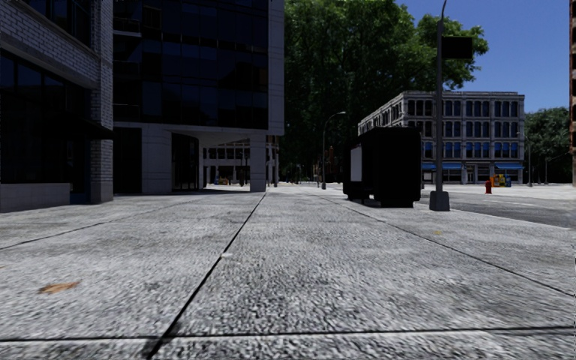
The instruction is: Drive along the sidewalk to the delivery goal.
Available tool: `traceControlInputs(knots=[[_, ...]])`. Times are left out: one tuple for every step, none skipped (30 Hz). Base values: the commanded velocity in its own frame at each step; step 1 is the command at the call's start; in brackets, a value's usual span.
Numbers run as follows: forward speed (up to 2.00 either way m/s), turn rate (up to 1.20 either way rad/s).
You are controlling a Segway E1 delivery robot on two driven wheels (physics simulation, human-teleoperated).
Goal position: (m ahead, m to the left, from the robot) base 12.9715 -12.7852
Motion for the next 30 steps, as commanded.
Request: traceControlInputs(knots=[[2.00, -0.48], [2.00, -0.48], [2.00, -0.48], [2.00, -0.48], [2.00, -0.48], [2.00, -0.48], [2.00, -0.05], [2.00, -0.05], [2.00, 0.00], [2.00, 0.00], [2.00, 0.00], [2.00, 0.00], [2.00, 0.00], [2.00, 0.00], [2.00, 0.00], [2.00, 0.00], [2.00, 0.00], [2.00, 0.00], [2.00, 0.00], [2.00, 0.00], [2.00, 0.00], [2.00, 0.00], [2.00, 0.00], [2.00, 0.02], [2.00, 0.02], [2.00, 0.11], [2.00, 0.20], [2.00, 0.29], [2.00, 0.29], [2.00, 0.34]])
